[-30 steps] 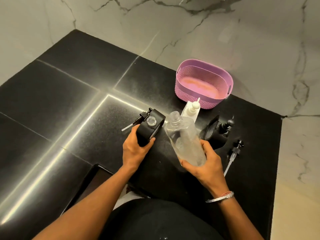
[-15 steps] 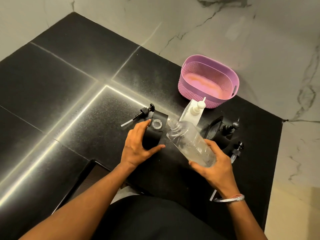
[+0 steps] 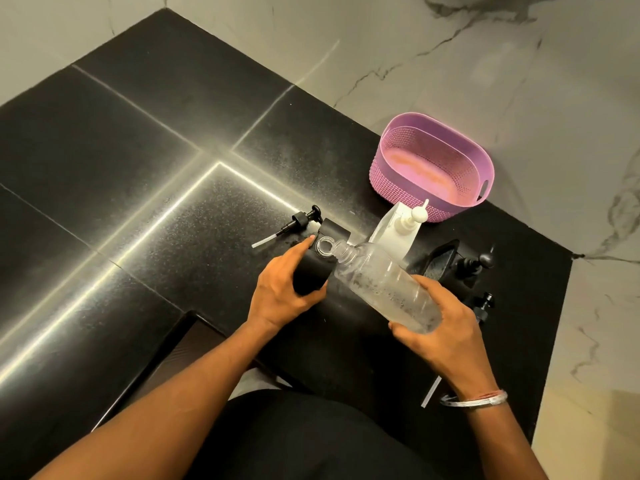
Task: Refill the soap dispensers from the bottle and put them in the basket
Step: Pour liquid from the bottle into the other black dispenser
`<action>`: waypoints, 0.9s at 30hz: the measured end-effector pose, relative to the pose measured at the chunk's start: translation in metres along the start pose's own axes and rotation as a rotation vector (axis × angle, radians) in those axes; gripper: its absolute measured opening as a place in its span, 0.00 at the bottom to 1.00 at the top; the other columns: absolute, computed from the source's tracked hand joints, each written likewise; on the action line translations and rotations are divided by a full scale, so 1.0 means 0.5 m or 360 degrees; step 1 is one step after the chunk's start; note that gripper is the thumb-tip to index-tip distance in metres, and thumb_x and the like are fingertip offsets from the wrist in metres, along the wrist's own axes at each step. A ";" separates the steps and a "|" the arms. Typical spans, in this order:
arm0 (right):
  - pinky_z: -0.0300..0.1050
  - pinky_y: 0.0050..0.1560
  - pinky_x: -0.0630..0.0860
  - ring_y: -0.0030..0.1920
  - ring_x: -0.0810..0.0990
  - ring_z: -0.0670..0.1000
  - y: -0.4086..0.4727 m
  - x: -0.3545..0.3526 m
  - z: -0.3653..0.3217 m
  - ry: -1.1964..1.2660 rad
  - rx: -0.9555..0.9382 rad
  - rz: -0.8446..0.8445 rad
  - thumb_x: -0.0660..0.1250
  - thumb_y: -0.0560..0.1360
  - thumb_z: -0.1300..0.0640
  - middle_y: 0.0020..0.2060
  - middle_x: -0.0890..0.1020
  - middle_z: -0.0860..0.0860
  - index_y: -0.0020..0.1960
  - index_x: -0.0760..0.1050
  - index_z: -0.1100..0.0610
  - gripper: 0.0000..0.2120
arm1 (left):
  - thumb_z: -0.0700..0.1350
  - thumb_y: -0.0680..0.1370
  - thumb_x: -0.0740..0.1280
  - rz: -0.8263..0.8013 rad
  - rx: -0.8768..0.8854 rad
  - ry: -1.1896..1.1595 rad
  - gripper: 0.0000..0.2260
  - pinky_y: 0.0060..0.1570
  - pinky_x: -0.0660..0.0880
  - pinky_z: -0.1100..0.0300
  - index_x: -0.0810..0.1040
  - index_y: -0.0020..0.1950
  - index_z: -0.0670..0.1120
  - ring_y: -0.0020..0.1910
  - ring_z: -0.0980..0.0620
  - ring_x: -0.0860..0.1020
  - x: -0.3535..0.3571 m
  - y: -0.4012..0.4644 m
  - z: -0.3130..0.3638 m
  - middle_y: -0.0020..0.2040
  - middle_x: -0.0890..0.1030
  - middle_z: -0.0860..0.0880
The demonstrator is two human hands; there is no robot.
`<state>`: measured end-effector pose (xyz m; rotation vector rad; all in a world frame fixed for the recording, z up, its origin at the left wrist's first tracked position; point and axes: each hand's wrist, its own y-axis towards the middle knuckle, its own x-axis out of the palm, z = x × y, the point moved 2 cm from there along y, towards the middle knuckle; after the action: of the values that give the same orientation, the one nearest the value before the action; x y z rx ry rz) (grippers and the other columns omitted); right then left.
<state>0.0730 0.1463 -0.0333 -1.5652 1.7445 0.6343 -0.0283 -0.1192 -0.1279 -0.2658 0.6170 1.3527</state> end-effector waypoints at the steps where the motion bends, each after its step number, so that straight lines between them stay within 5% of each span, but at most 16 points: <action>1: 0.43 0.51 0.83 0.61 0.78 0.42 -0.001 -0.002 -0.001 -0.0011 -0.0007 -0.0013 0.84 0.64 0.49 0.61 0.79 0.39 0.72 0.73 0.40 0.39 | 0.50 0.71 0.82 -0.0001 0.0000 0.0002 0.40 0.65 0.73 0.58 0.69 0.79 0.52 0.61 0.53 0.79 0.001 0.000 -0.002 0.67 0.82 0.50; 11: 0.46 0.51 0.84 0.59 0.78 0.43 -0.010 -0.024 -0.015 -0.0118 -0.0047 -0.0040 0.83 0.65 0.46 0.60 0.78 0.38 0.72 0.70 0.39 0.39 | 0.52 0.72 0.81 -0.0035 0.0004 0.0018 0.40 0.65 0.76 0.56 0.67 0.80 0.55 0.61 0.50 0.81 0.002 0.003 -0.009 0.67 0.82 0.51; 18: 0.44 0.41 0.85 0.52 0.81 0.42 -0.016 -0.032 -0.026 -0.0130 -0.0017 -0.0031 0.84 0.64 0.44 0.55 0.76 0.32 0.64 0.71 0.40 0.34 | 0.52 0.72 0.82 -0.0036 -0.0010 0.0010 0.40 0.64 0.78 0.53 0.66 0.80 0.57 0.59 0.50 0.80 0.001 0.003 -0.009 0.66 0.82 0.52; 27: 0.38 0.40 0.84 0.53 0.83 0.43 -0.026 -0.045 -0.045 -0.0140 -0.0066 0.0005 0.84 0.64 0.45 0.56 0.80 0.39 0.65 0.73 0.43 0.34 | 0.52 0.71 0.82 -0.0037 -0.0014 0.0027 0.41 0.62 0.79 0.52 0.67 0.80 0.56 0.57 0.50 0.80 0.002 0.003 -0.012 0.66 0.82 0.51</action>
<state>0.0824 0.1417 -0.0006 -1.5393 1.6792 0.7342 -0.0311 -0.1212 -0.1332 -0.2908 0.6206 1.3325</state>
